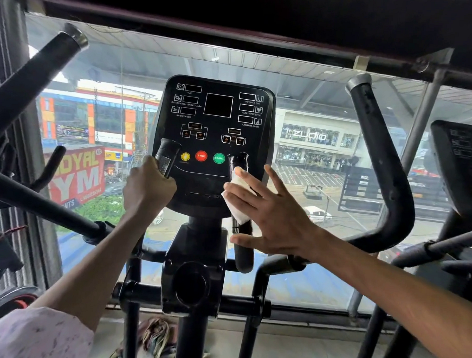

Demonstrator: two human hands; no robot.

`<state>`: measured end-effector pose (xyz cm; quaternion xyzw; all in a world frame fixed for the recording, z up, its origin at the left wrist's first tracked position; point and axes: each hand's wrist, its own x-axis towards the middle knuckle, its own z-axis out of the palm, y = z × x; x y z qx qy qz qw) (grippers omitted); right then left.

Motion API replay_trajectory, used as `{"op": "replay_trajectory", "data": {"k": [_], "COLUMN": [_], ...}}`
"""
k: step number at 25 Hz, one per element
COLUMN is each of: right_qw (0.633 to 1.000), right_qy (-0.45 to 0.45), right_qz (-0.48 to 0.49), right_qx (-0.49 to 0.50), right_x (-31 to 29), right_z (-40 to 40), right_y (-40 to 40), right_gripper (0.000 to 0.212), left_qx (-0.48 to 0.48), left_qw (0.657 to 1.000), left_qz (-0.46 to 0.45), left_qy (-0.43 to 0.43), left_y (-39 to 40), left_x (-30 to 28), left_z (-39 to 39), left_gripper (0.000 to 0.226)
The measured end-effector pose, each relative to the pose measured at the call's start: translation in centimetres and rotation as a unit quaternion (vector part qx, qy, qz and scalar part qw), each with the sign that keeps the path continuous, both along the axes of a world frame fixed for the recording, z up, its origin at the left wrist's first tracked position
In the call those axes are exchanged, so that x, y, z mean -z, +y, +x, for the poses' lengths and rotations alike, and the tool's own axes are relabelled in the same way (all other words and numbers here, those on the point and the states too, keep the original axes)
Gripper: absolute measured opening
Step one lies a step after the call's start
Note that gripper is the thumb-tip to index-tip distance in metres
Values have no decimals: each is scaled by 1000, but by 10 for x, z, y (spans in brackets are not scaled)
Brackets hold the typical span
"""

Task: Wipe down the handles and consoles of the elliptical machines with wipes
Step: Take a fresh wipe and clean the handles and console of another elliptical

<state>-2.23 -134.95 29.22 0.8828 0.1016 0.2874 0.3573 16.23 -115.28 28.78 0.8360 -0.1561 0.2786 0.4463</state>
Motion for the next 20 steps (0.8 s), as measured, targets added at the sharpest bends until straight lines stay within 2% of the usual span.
{"op": "replay_trajectory", "data": {"k": [5,12,17,20], "right_qw": [998,972,962,942], "right_qy": [8,-82,-115,-125], "right_qz": [55,217,242,306], "right_qx": [-9,37,53,59], "right_x": [33,32,52,65], "right_z": [-22,10,5,1], "right_y": [-1,22,38,44], "right_gripper": [88,82,82,82], "left_qx": [-10,-2,0,-5], "left_qw": [1000,1000,1000,1000], "left_qz": [8,-4,-10,-8], "left_qy": [16,14,13,9], "left_y": [1,1,0,0], "left_x": [-2,-5,-5,-3], "left_z": [-4,-8,-7,-3], "left_gripper": [22,23,22,22]}}
